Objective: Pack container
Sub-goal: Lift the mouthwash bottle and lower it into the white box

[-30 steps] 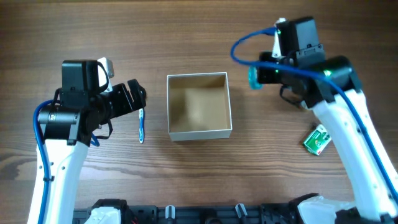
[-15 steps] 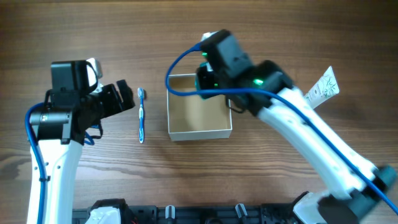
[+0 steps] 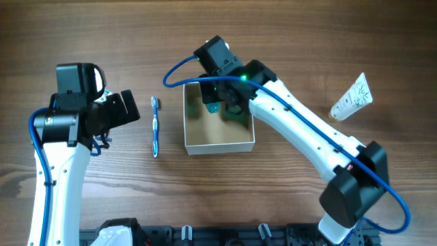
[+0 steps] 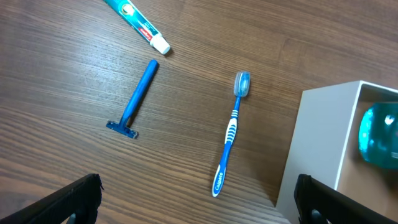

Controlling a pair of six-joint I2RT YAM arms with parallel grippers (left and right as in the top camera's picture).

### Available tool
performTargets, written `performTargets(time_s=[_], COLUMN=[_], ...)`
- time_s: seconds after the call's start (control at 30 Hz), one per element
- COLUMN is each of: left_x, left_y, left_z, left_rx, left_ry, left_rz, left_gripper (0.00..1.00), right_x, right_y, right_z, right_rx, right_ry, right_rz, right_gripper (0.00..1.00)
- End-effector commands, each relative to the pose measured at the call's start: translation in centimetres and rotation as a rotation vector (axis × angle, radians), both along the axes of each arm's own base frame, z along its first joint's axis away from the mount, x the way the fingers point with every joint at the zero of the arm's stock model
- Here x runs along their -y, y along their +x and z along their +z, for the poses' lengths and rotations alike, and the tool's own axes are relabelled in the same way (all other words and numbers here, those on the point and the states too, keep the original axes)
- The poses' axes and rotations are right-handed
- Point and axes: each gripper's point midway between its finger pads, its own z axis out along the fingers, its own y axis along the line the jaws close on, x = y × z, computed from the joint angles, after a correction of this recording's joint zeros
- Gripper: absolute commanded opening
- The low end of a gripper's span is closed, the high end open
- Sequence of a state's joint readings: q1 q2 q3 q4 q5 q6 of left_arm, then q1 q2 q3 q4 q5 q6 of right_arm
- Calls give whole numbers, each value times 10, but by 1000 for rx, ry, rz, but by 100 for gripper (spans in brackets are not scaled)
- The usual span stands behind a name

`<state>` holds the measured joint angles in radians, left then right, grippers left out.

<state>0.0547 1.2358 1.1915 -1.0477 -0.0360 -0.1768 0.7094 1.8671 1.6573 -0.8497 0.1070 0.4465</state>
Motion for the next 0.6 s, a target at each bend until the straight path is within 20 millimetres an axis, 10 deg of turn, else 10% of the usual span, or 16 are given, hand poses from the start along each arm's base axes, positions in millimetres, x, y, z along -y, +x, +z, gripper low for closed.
performTargets(time_s=[0.0,0.57], left_x=[-7,-1], left_y=[3,1], left_z=[6,5], left_rx=[11,5], left_ry=[33,-2], left_rz=[3,-8], left_gripper=[100,100], right_x=[-13,-26], right_y=[6,14], right_z=[-3,-44], right_rx=[11,-13], right_ry=[34,-9], right_rz=[-49,-23], right_gripper=[4,10])
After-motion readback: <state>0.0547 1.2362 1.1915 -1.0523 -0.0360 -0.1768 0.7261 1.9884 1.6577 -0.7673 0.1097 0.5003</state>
